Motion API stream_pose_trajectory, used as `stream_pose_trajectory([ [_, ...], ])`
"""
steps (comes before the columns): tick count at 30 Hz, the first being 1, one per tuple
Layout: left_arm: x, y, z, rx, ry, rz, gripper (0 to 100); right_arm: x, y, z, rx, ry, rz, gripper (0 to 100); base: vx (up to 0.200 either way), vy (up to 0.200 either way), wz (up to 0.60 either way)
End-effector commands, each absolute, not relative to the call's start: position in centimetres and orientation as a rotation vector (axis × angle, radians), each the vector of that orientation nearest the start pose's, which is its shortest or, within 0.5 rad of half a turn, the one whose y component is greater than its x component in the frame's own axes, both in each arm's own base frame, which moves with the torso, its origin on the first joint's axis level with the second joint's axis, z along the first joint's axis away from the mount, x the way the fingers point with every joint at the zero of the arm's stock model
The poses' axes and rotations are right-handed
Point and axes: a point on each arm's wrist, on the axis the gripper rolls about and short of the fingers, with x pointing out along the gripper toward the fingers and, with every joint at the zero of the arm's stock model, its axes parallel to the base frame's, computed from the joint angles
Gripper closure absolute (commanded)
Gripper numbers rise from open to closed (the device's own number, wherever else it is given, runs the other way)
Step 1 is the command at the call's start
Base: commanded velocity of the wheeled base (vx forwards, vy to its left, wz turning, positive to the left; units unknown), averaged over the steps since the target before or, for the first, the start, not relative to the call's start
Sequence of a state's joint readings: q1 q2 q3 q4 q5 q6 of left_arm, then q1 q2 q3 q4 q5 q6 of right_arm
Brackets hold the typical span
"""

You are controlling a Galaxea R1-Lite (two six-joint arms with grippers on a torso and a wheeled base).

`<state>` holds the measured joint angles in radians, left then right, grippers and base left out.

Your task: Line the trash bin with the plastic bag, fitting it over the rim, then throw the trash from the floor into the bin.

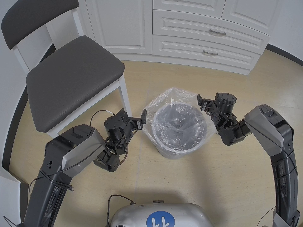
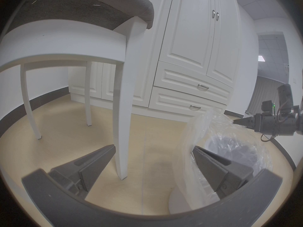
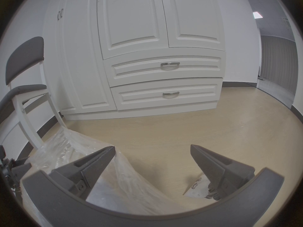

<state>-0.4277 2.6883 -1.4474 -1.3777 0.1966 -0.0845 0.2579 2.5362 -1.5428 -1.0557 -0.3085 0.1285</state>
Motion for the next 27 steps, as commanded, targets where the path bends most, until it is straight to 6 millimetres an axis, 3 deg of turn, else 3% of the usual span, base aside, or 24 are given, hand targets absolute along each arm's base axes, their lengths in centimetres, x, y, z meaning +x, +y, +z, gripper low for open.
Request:
stream_pose_trajectory([
  [1, 46.2, -20.3, 0.1, -0.133, -0.138, -0.228, 0, 50.5, 12.2, 4.6, 0.142, -0.049, -0.055, 0, 0.0, 0.0, 0.0],
  [3, 46.2, -20.3, 0.1, -0.133, -0.138, -0.228, 0, 50.5, 12.2, 4.6, 0.142, -0.049, -0.055, 0, 0.0, 0.0, 0.0],
  [4, 46.5, -20.4, 0.1, -0.138, -0.149, -0.203, 0, 51.3, 12.3, 3.2, 0.159, -0.052, -0.058, 0, 0.0, 0.0, 0.0],
  [7, 46.8, -20.5, -0.2, -0.14, -0.147, -0.193, 0, 51.9, 12.4, 2.4, 0.181, -0.06, -0.058, 0, 0.0, 0.0, 0.0],
  [17, 47.9, -19.7, -2.2, -0.12, -0.092, -0.158, 0, 52.4, 11.9, 1.3, 0.186, -0.05, -0.065, 0, 0.0, 0.0, 0.0],
  [27, 47.5, -19.4, -4.6, -0.087, -0.002, -0.151, 0, 52.8, 11.7, 2.2, 0.216, -0.054, -0.072, 0, 0.0, 0.0, 0.0],
])
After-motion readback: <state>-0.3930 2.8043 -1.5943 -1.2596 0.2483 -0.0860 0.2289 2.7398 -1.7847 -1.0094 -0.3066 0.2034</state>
